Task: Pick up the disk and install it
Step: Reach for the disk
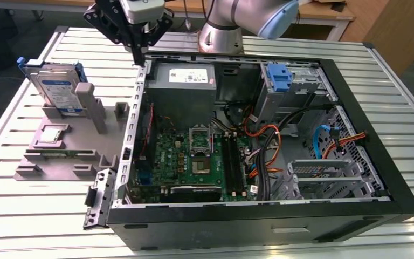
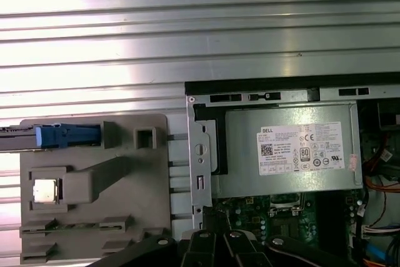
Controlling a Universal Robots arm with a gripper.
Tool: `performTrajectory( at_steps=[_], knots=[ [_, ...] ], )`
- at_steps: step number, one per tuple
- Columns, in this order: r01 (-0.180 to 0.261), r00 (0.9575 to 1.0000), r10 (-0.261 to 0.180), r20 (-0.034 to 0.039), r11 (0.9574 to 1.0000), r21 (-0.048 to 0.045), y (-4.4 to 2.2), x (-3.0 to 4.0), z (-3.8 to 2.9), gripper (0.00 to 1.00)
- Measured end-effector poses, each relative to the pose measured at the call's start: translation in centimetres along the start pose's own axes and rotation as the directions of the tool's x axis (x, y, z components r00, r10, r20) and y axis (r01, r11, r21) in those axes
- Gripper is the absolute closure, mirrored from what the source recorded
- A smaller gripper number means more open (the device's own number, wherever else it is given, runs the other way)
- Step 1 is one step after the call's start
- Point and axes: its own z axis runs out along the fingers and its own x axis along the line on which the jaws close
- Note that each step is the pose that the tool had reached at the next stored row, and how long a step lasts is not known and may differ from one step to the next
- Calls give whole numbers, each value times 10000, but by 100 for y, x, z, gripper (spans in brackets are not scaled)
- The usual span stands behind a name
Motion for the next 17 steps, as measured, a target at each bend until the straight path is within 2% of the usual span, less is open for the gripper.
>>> performTrajectory(
  at_steps=[9, 12, 17],
  knots=[
    [-3, 10000, 3, -1, 10000, 1, 18, 49, 6, 90],
    [-25, 10000, 25, 0, 10000, -5, 27, 87, 15, 90],
    [-43, 10000, 43, -36, 10000, -27, 42, 133, 32, 90]
  ],
)
